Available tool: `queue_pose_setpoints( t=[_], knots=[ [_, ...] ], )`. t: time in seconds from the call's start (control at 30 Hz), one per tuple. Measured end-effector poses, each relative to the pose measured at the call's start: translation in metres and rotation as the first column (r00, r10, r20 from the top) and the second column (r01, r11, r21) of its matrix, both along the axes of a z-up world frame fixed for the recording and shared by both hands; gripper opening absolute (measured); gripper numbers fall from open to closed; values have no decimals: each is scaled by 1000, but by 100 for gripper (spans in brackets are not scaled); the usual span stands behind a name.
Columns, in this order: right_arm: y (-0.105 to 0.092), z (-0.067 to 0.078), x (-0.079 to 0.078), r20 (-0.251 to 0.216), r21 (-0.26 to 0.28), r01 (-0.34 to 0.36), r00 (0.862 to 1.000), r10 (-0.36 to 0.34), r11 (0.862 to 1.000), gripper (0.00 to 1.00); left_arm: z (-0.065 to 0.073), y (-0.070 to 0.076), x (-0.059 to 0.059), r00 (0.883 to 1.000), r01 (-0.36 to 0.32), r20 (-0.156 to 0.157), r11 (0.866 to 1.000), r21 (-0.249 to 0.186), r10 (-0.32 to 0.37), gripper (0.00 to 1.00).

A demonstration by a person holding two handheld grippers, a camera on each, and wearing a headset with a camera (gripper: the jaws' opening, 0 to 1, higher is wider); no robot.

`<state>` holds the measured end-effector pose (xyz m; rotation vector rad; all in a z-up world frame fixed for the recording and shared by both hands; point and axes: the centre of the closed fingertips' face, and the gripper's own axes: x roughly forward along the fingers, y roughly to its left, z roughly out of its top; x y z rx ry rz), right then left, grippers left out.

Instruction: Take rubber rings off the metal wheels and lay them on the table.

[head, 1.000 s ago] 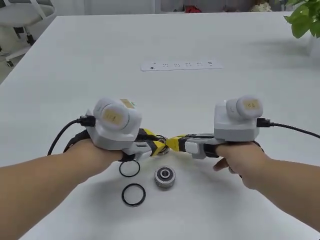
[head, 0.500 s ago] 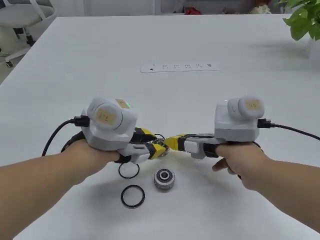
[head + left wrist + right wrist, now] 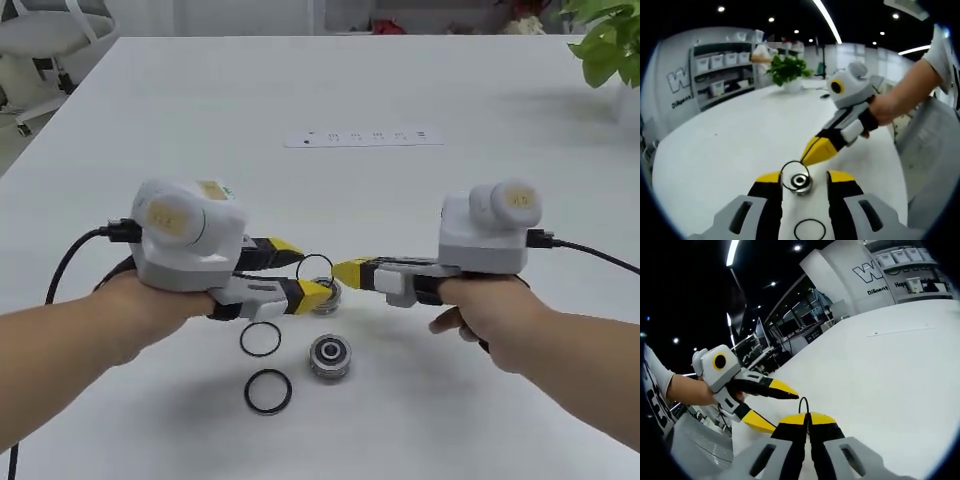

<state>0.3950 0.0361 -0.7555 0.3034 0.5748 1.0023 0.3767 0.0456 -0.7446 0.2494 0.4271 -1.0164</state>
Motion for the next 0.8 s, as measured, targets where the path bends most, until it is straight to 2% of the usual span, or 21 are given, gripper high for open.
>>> queue_pose_setpoints(
  t=[0.23,0.4,0.5,0.63,0.8],
  knots=[
    [5,10,-4,4,16,-15,1000,15,1000,0,15,11,-3,1000,-8,26,999,-33,9,46],
    [10,13,-6,3,25,-30,1000,30,999,0,22,19,-10,1000,-8,27,999,-48,10,51],
    [14,14,-9,-5,30,-39,999,39,999,0,24,25,-15,1000,-6,29,999,-54,7,56],
    [21,13,-15,-14,27,-59,998,60,998,0,24,36,-18,999,-16,31,998,-54,18,57],
    [28,10,-19,-28,27,-76,997,77,997,0,22,49,-21,999,-41,19,997,-62,42,61]
  ],
)
